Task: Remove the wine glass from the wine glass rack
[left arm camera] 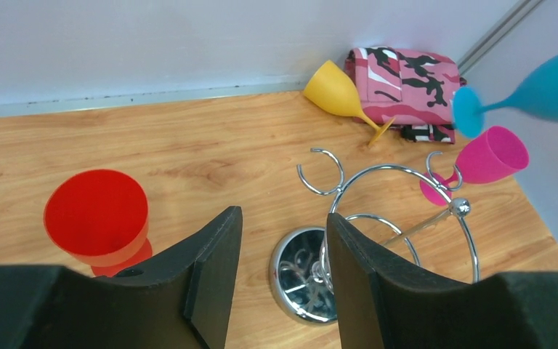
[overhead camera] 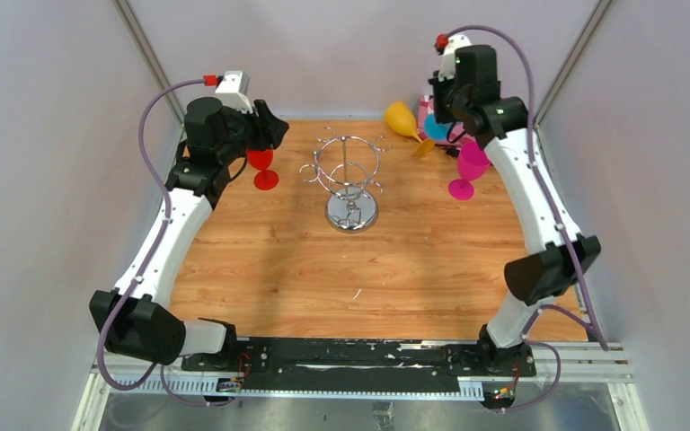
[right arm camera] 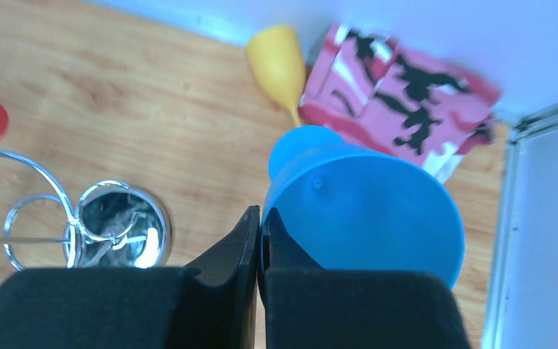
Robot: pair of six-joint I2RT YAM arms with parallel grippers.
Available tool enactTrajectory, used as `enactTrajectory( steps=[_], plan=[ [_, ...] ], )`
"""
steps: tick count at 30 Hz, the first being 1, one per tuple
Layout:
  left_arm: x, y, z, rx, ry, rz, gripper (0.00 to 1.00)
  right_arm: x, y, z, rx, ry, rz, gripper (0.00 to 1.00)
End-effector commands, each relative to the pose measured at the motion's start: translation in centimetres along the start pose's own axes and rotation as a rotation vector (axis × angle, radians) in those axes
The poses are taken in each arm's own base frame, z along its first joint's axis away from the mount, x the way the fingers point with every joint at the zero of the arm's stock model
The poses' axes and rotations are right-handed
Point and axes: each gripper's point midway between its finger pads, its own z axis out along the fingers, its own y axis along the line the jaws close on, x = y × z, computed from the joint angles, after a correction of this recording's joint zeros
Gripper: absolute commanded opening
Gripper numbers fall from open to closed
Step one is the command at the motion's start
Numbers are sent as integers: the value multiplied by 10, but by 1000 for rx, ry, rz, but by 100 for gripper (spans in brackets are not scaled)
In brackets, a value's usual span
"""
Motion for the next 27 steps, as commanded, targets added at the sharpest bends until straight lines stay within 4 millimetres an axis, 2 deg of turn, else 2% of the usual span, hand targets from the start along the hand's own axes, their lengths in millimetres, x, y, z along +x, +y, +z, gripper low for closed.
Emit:
enactTrajectory(
  steps=[1, 8, 12, 13, 16, 19, 22, 27],
  plan=[
    [-8, -7, -4, 19, -36, -2, 51, -46, -25, -60, 124, -164, 21, 0],
    [-9, -10, -4, 35, -37, -6, 50, -54, -76, -112, 385, -210, 2, 0],
    [-9, -11, -5, 39, -38, -7, 50, -37, -108, -123, 474, -167, 65, 0],
    [-8, -11, -4, 38, -37, -7, 50, -27, -123, -125, 503, -145, 100, 0],
    [-10, -12, -4, 44, -36, -8, 49, 2, -155, -119, 514, -87, 212, 0],
    [-9, -13, -1, 48, -28, -12, 49, 39, -186, -103, 514, -5, 300, 0],
    [-8, -12, 2, 50, -25, -19, 48, 67, -196, -84, 482, 50, 344, 0],
    [-3, -13, 7, 65, -9, -34, 47, 108, -194, -48, 334, 134, 441, 0]
  ],
)
